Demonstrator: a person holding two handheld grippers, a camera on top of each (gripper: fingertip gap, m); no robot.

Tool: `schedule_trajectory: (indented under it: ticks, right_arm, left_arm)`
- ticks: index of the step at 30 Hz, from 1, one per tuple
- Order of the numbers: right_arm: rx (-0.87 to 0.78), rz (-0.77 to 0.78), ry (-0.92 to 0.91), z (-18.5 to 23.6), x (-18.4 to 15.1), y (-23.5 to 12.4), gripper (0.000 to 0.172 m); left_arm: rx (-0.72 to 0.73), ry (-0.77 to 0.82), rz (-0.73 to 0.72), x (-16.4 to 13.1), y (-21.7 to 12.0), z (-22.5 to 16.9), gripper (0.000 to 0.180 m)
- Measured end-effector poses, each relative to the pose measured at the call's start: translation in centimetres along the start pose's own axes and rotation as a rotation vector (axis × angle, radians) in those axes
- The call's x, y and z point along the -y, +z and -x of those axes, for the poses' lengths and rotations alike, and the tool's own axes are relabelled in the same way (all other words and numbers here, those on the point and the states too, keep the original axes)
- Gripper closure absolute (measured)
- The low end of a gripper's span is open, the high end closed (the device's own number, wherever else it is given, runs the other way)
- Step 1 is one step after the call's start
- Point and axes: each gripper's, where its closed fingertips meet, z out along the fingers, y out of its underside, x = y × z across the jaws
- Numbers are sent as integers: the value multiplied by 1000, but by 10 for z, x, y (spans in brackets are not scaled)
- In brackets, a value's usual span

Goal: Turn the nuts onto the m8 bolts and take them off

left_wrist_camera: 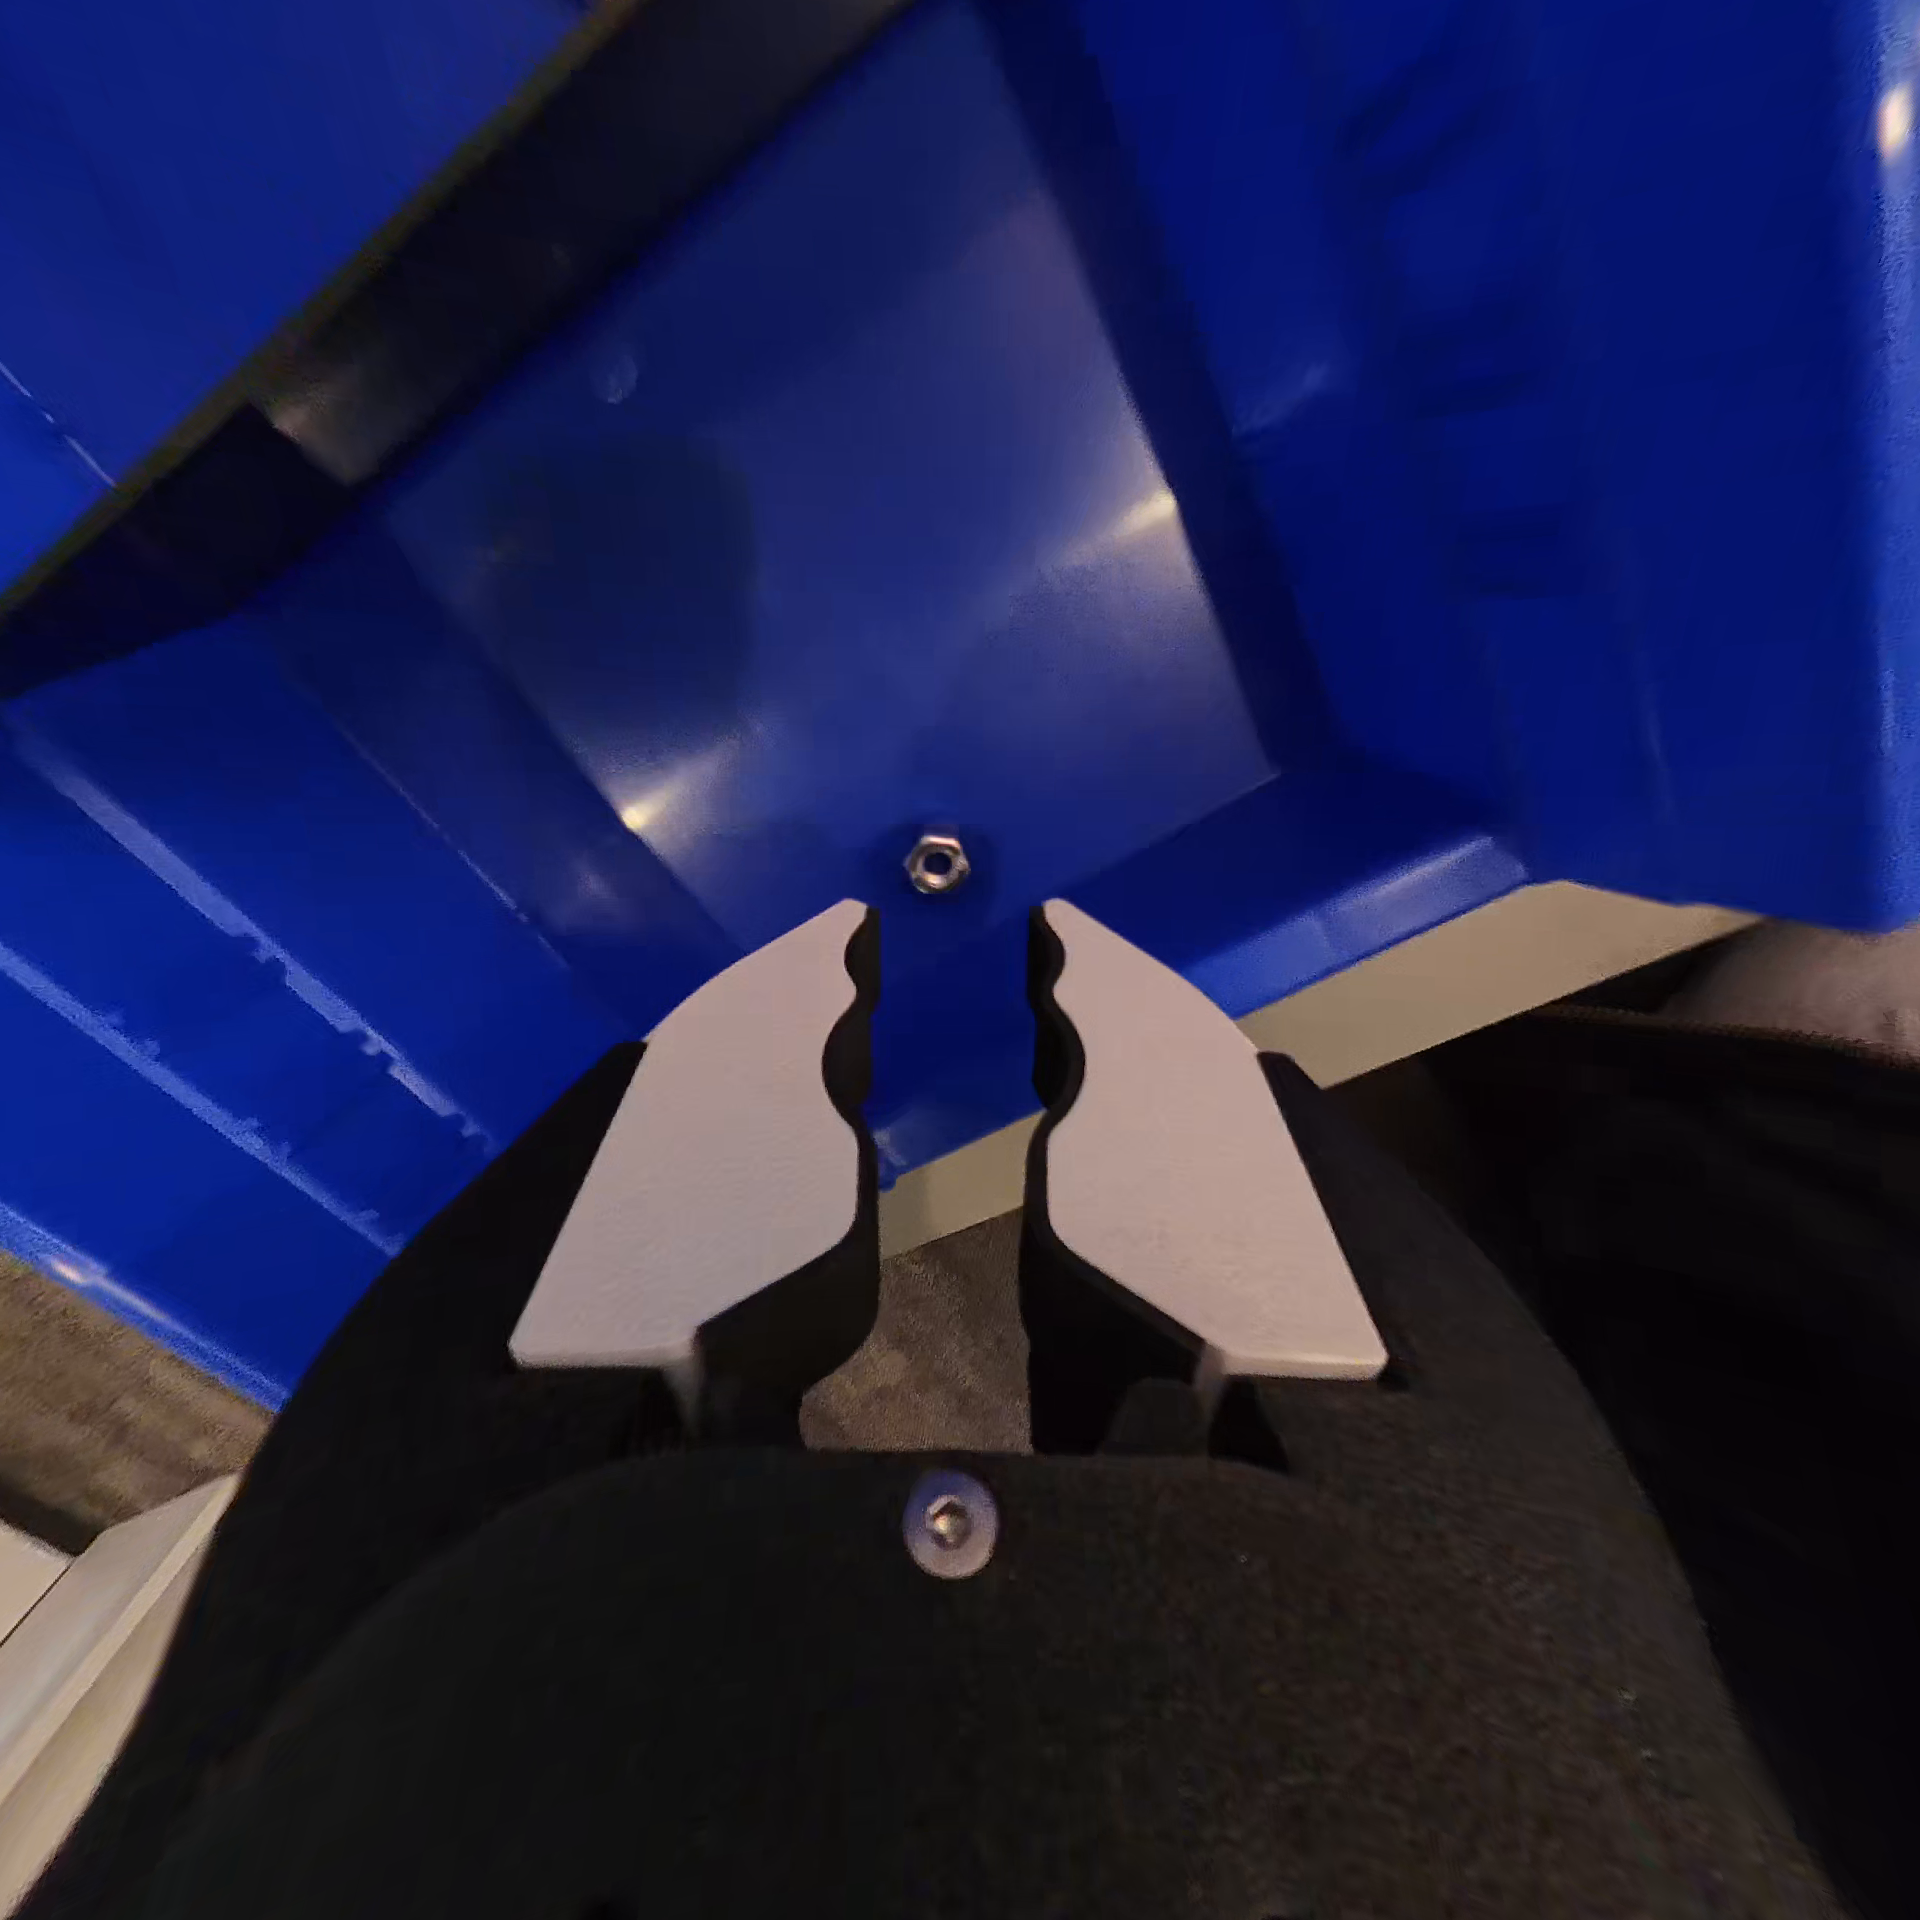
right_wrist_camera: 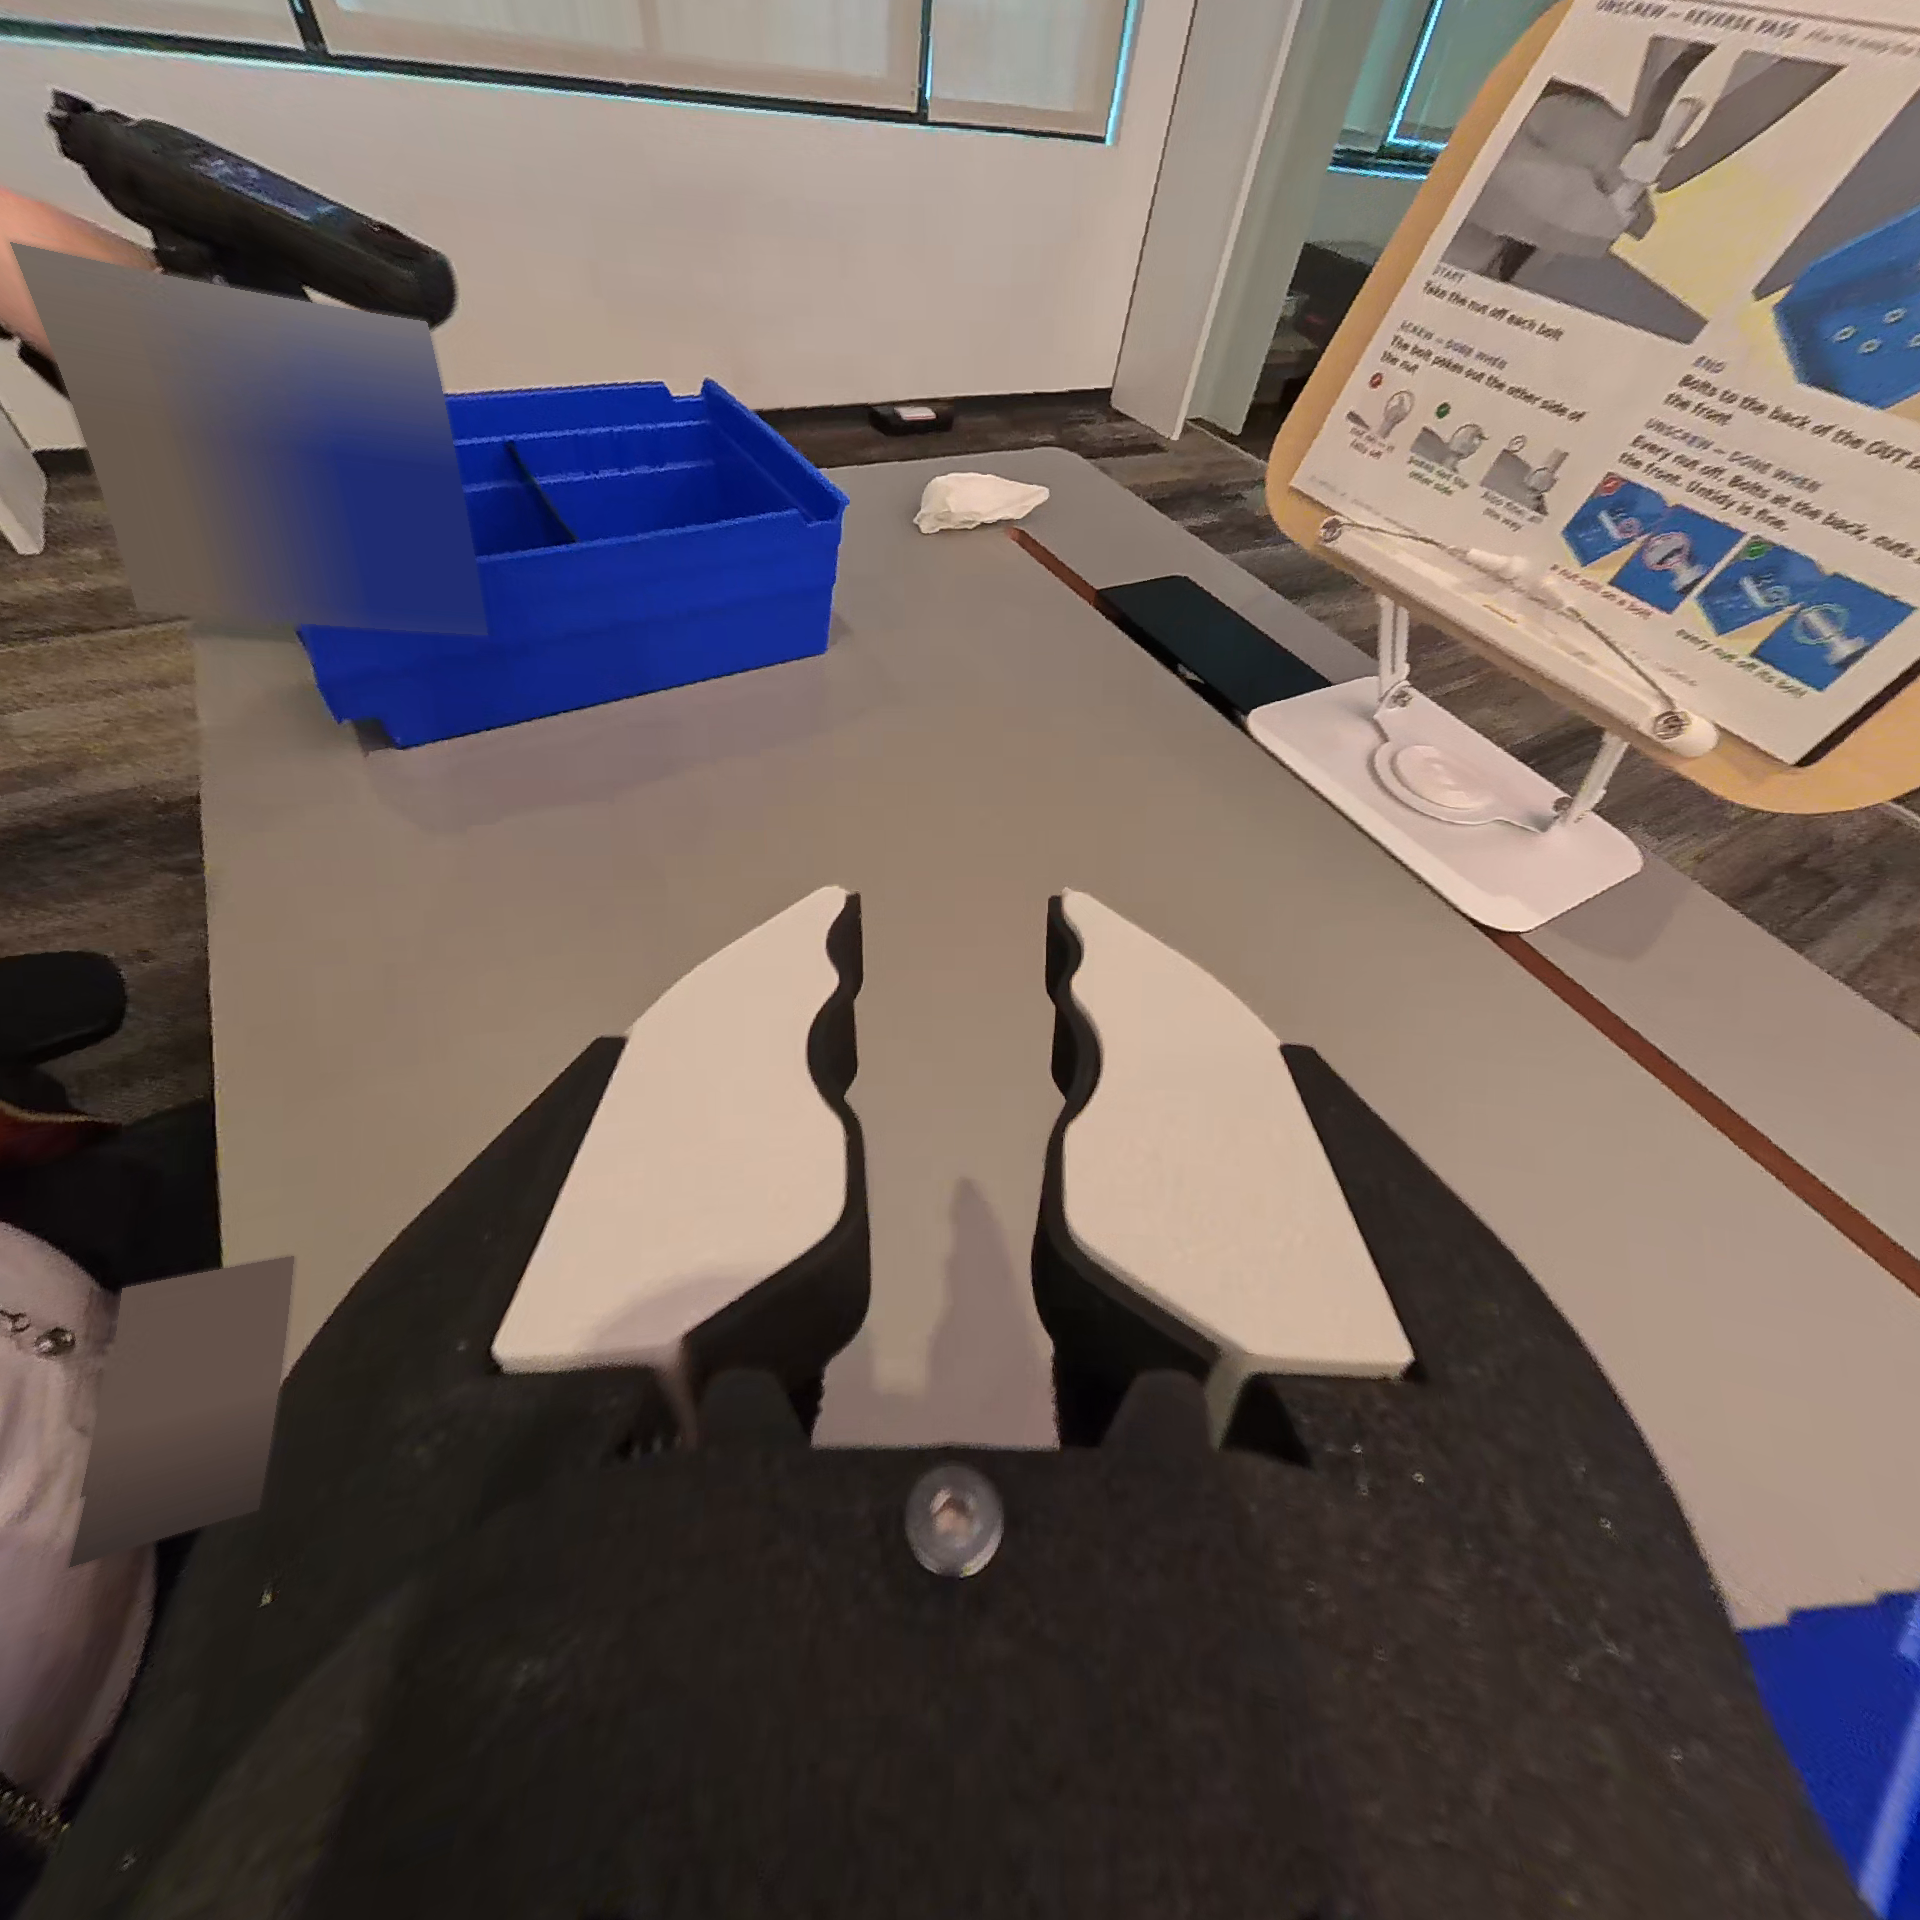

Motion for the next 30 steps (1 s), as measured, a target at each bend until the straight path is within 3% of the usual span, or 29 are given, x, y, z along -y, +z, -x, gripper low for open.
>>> schedule_trajectory:
  ticks: [11,22,30]
  right_arm:
    - [61,12,-6,-1,-18,10,140]
    - [78,20,2,-7,-29,10,140]
    - [71,13,5,-11,-30,5,141]
  left_arm:
    - [25,-73,177,-5,21,4,148]
    - [21,-135,203,-9,30,8,147]
    - [-1,-168,311,-14,33,11,145]
